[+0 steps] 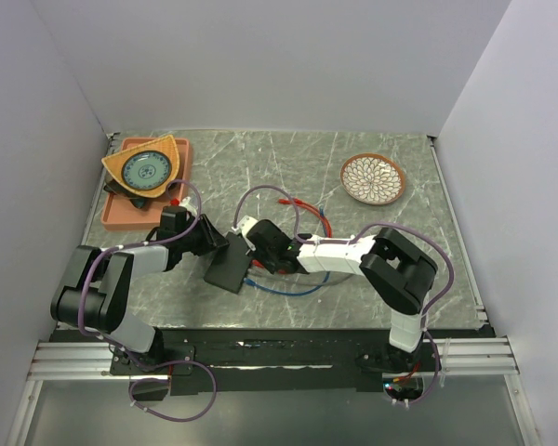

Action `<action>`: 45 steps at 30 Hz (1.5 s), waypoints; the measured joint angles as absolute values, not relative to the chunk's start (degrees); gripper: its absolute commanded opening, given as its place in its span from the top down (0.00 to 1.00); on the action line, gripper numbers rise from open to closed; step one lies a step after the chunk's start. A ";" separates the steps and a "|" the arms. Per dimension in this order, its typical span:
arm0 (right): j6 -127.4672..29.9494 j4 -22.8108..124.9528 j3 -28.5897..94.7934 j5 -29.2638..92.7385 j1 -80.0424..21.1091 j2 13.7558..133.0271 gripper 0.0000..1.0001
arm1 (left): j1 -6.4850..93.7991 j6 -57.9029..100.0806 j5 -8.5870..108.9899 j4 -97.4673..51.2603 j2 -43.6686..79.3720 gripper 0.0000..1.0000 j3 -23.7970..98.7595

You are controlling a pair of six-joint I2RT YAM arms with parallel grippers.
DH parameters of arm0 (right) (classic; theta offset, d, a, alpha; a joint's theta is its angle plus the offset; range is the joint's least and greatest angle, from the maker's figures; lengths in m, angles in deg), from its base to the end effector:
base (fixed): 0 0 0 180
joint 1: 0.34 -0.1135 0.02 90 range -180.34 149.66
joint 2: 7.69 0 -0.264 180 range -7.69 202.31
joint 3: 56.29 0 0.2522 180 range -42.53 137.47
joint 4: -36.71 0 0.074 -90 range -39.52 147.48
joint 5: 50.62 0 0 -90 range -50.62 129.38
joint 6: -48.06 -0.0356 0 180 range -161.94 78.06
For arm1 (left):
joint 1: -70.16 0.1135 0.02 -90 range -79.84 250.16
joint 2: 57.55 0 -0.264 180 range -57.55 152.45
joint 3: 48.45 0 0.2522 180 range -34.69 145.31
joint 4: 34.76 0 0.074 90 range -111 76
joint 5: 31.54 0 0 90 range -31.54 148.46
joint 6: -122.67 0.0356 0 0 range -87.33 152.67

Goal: Insert the plug into the switch port

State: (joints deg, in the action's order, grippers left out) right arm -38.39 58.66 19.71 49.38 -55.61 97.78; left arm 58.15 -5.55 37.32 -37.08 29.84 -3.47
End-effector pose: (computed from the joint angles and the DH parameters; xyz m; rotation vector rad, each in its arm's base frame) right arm 0.2204 0.3071 0.1586 -1.1409 2.1772 0.1816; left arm 0.2675 -0.0700 0.1381 -0.3355 2.3450 -0.8649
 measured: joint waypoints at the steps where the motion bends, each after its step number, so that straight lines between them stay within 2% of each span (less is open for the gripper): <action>1: -38.22 58.66 19.71 49.36 -55.65 97.78 1.00 | 58.15 -5.55 37.32 -37.08 29.84 0.64 -3.47; 8: -35.81 58.22 19.68 50.12 -56.83 97.78 1.00 | 58.15 -5.48 37.29 -37.10 29.84 0.63 -3.47; 23: -31.29 57.90 19.71 51.69 -58.86 97.78 1.00 | 58.15 -4.39 37.38 -36.25 29.69 0.52 -3.47; 38: -29.65 56.37 18.81 48.90 -58.91 97.78 1.00 | 58.30 -4.37 37.32 -36.46 29.69 0.53 -3.47; 45: -29.39 56.19 18.81 47.69 -58.80 97.76 1.00 | 58.47 -4.37 37.14 -37.69 30.45 0.58 -3.47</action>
